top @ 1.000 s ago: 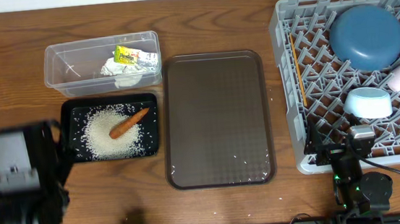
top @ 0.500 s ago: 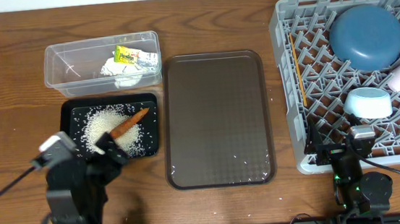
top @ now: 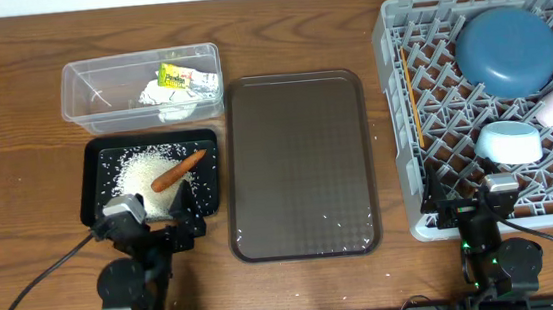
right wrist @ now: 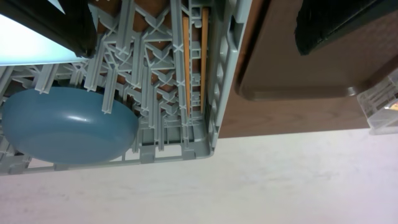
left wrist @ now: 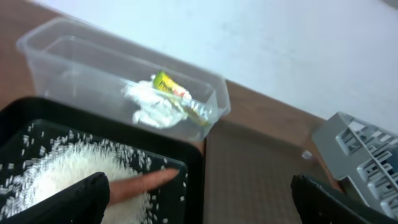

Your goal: Sort waste into correct bins and load items into the dishwasher rack

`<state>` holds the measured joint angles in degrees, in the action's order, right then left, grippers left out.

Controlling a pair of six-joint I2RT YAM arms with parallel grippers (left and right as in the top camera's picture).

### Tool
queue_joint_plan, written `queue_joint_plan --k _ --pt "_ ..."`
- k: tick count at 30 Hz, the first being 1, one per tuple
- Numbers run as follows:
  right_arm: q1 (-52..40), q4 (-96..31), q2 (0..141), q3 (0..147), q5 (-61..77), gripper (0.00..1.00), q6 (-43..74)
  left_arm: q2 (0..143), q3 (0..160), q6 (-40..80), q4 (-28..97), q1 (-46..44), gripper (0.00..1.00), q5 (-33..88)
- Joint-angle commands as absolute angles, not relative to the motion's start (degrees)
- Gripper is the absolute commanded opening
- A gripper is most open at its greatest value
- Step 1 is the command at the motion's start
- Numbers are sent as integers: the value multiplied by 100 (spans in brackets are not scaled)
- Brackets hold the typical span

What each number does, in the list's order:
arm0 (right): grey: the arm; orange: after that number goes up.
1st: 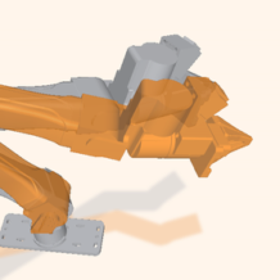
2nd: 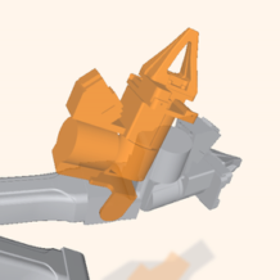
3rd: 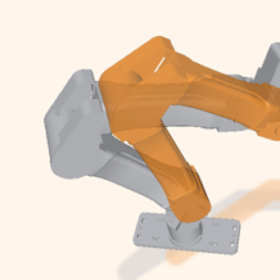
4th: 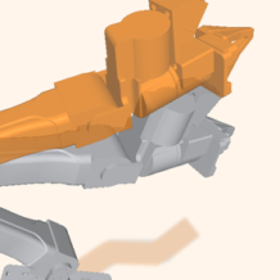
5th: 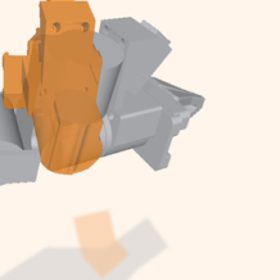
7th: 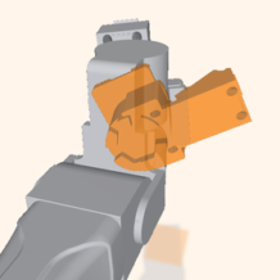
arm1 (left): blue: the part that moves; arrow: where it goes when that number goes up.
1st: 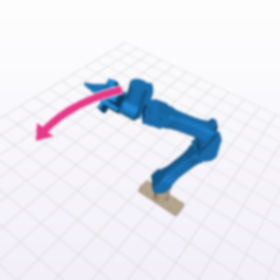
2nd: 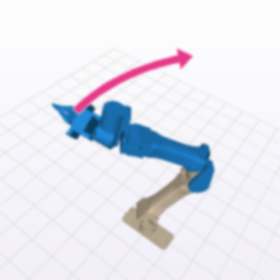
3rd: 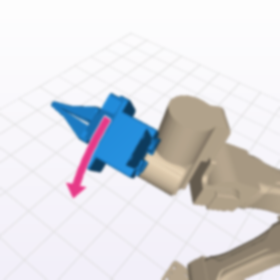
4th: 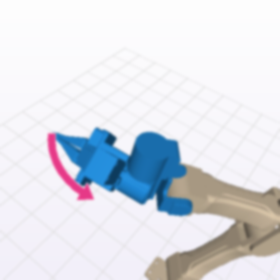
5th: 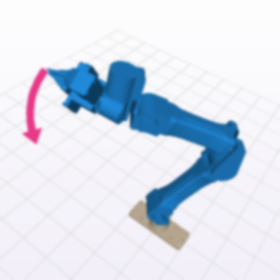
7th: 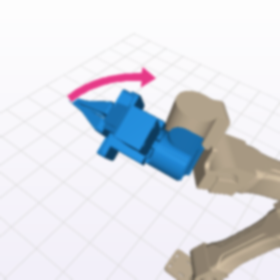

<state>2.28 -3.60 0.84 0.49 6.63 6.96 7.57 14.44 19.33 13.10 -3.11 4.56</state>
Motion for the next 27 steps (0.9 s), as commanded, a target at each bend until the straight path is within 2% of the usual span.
queue_joint_plan --k 1,13,20,27 --pt "298 -370 40 34 644 99 679 445 1114 1584 1090 -329 95 419" --pt "298 -370 40 34 644 99 679 8 14 1374 -108 -325 96 344" --pt "298 -368 40 34 644 99 679 8 23 646 202 -318 95 342" --pt "298 -370 40 34 644 99 679 10 23 602 379 -318 96 344"
